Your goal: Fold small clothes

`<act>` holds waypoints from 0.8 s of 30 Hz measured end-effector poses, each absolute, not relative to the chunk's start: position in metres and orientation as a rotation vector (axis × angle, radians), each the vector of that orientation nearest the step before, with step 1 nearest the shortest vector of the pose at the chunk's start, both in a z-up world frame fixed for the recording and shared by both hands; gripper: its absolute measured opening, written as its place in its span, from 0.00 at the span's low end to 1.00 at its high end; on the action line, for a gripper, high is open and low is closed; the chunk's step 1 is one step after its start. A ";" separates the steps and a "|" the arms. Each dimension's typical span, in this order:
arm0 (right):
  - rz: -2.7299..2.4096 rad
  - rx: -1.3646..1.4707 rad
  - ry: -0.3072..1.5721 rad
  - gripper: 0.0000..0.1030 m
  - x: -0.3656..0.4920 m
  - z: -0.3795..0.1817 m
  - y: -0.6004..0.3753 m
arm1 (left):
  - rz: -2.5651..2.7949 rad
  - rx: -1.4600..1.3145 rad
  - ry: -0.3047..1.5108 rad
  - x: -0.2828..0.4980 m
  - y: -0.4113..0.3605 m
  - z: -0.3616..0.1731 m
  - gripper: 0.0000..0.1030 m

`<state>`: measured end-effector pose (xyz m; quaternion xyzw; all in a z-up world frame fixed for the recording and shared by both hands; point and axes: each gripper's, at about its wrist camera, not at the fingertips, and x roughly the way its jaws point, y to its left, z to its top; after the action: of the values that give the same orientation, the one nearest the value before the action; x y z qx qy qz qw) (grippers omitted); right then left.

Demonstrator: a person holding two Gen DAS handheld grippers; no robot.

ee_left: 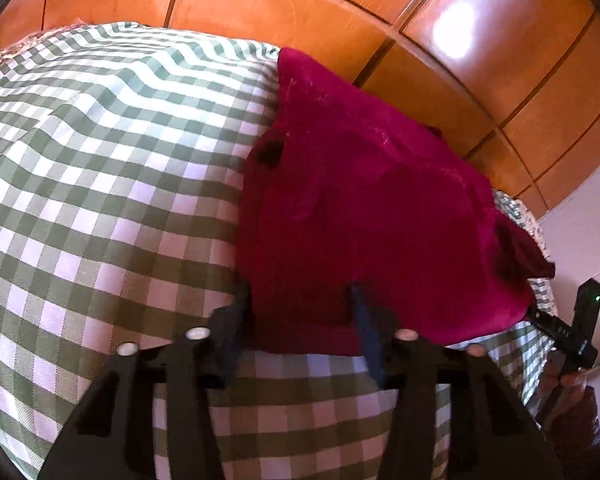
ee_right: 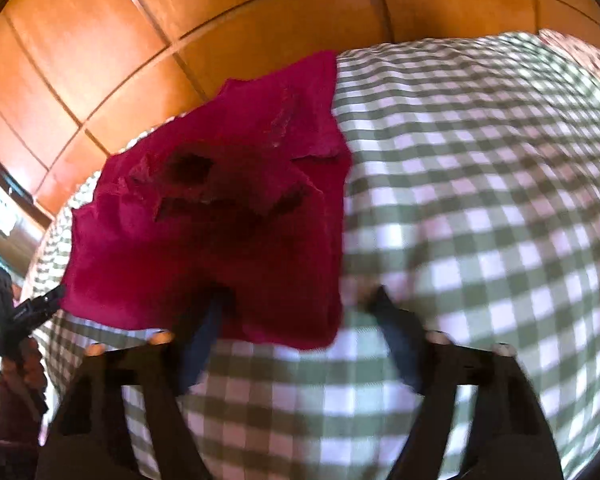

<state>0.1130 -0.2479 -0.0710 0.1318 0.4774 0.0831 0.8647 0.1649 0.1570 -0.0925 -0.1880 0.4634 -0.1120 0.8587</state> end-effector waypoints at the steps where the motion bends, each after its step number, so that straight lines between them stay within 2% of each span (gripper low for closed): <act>1: 0.173 0.250 1.009 0.39 0.115 -0.070 -0.243 | -0.228 -0.385 0.980 0.165 0.157 -0.092 0.29; 3: 0.179 0.215 1.011 0.25 0.114 -0.066 -0.235 | -0.229 -0.387 0.979 0.161 0.159 -0.089 0.22; 5: 0.184 0.204 1.007 0.22 0.108 -0.060 -0.233 | -0.234 -0.378 0.974 0.155 0.161 -0.086 0.15; 7: 0.199 0.221 1.004 0.21 0.099 -0.055 -0.236 | -0.243 -0.371 0.972 0.147 0.162 -0.084 0.14; 18: 0.258 0.178 1.134 0.21 -0.005 -0.054 -0.245 | -0.339 -0.388 1.065 0.040 0.171 -0.086 0.14; 20: 0.269 0.166 1.154 0.21 -0.017 -0.054 -0.245 | -0.341 -0.404 1.070 0.027 0.173 -0.086 0.19; 22: 0.269 0.151 1.148 0.24 -0.020 -0.051 -0.245 | -0.343 -0.427 1.056 0.024 0.179 -0.083 0.24; 24: 0.264 0.172 1.119 0.36 -0.014 -0.044 -0.251 | -0.321 -0.435 1.024 0.024 0.187 -0.078 0.27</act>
<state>-0.0138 -0.2508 -0.0441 0.0814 0.5286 0.1247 0.8357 0.0240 0.1873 -0.0775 -0.2057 0.4838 -0.1517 0.8370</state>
